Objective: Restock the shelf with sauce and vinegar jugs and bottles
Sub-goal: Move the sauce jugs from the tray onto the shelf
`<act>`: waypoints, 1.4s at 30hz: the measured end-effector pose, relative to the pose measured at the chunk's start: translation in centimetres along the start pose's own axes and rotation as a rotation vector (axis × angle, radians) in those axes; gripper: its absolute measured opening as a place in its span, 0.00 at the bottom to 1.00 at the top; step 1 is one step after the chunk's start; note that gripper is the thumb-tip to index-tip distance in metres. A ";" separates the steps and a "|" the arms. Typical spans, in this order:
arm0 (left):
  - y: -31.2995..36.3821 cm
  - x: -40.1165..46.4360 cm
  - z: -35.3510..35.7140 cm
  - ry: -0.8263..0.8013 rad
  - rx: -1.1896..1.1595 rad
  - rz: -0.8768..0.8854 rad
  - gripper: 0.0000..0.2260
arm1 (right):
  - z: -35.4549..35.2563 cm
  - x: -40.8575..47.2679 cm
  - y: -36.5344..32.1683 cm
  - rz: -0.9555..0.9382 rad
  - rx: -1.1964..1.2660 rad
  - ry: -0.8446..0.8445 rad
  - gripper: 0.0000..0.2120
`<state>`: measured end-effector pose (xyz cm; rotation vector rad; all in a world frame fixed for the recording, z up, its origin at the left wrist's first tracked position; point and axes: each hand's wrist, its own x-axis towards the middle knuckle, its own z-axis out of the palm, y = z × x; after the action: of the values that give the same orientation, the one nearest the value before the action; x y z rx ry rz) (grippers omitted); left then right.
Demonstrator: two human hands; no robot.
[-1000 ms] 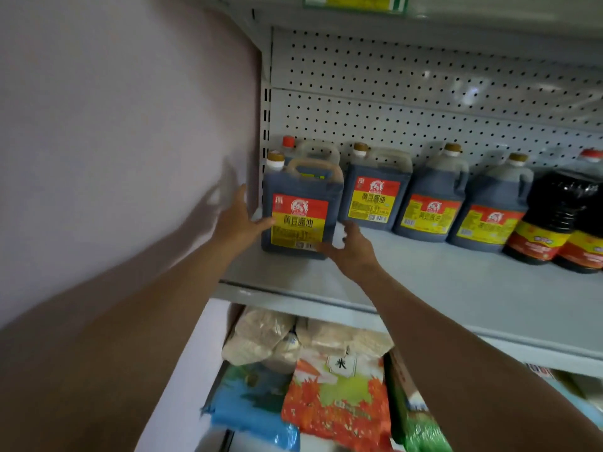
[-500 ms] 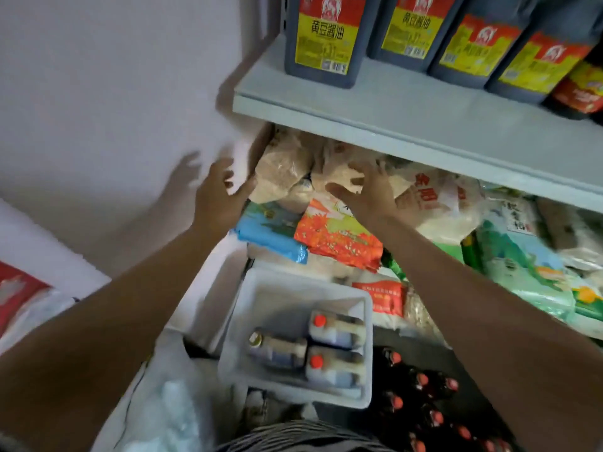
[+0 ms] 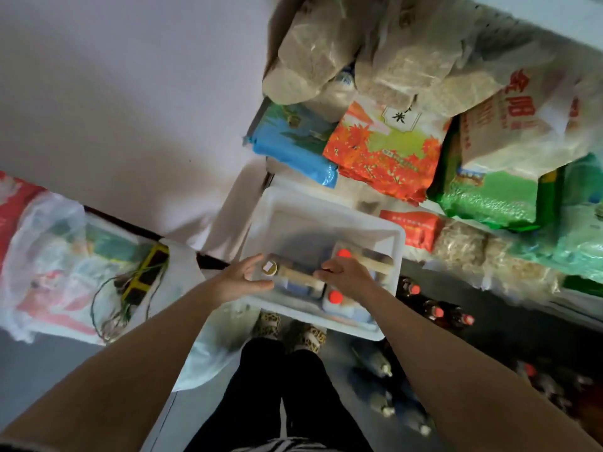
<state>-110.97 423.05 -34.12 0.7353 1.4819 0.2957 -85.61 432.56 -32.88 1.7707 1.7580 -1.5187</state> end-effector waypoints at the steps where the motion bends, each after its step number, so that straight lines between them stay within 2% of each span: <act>1: -0.8 1.1 0.5 -0.026 0.013 -0.008 0.39 | 1.0 0.9 1.0 0.015 -0.032 -0.041 0.20; 3: -1.6 2.0 1.0 -0.029 0.007 0.002 0.41 | 2.2 1.4 1.9 0.022 -0.060 -0.067 0.22; 6: -2.3 4.2 1.2 -0.007 -0.020 0.003 0.40 | 3.4 2.9 3.0 -0.025 -0.105 -0.003 0.23; 11: -1.9 6.8 0.8 0.089 0.117 0.037 0.36 | 3.9 4.3 3.8 -0.099 -0.172 0.065 0.16; 14: -1.3 8.1 -0.1 0.075 0.169 0.059 0.35 | 4.3 4.6 4.5 -0.123 -0.094 0.120 0.14; 19: -1.3 9.6 -0.9 0.002 0.082 0.016 0.36 | 5.1 5.0 4.8 -0.170 0.057 0.190 0.11; 27: -1.7 11.3 -0.9 0.043 0.002 0.054 0.28 | 5.0 5.6 4.6 -0.175 0.202 0.226 0.12; 32: -1.3 12.1 -1.5 0.061 -0.043 0.070 0.25 | 4.1 6.2 4.1 -0.174 0.188 0.233 0.07; 36: -0.3 12.0 -2.7 -0.035 -0.067 0.021 0.22 | 3.7 6.8 3.3 -0.139 0.126 0.229 0.09; 42: 1.8 9.5 -3.2 -0.028 -0.168 -0.029 0.21 | 2.3 6.0 1.0 -0.149 0.078 0.250 0.13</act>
<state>-112.57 430.96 -40.33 0.5809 1.4210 0.3810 -87.40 434.22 -38.87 1.9818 2.0133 -1.4939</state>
